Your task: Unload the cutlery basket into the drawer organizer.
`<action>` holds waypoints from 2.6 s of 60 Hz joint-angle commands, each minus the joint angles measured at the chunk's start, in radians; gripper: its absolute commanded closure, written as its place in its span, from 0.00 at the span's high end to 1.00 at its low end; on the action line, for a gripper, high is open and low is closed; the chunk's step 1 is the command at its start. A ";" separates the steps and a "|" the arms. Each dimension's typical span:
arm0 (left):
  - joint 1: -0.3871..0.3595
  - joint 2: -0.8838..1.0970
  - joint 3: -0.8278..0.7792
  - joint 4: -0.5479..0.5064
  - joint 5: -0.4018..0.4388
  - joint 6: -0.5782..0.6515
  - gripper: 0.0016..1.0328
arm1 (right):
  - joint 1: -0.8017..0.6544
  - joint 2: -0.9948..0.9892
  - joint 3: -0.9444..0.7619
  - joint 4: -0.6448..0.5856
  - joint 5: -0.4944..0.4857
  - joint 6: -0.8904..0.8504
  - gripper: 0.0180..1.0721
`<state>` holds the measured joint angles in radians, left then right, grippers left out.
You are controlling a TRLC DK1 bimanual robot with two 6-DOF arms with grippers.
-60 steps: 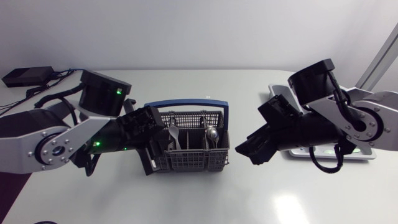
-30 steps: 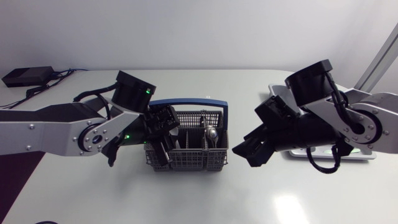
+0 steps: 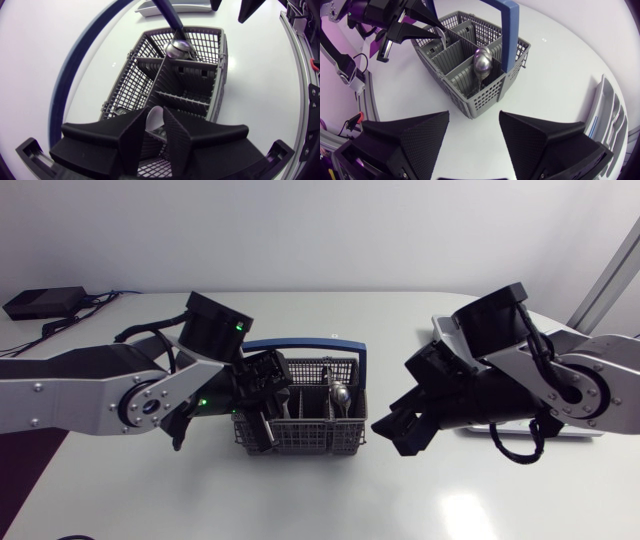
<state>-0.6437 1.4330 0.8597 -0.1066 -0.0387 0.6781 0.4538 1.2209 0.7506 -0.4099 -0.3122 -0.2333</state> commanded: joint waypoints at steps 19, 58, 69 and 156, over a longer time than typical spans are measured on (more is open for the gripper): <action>-0.031 -0.072 -0.027 -0.025 0.003 0.018 0.19 | 0.014 -0.031 -0.039 0.010 0.015 -0.015 0.71; 0.024 -0.032 -0.125 0.177 -0.036 -0.022 0.55 | 0.031 -0.034 -0.056 0.019 0.016 -0.017 0.72; 0.027 0.018 -0.087 0.177 -0.036 -0.008 0.55 | 0.033 -0.031 -0.057 0.023 0.016 -0.017 0.72; -0.062 0.006 -0.134 0.217 0.048 -0.052 0.03 | 0.036 -0.044 -0.109 0.059 0.016 -0.026 0.72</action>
<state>-0.6930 1.4776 0.7712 0.0994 -0.0002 0.6479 0.4828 1.1927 0.6655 -0.3592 -0.3046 -0.2405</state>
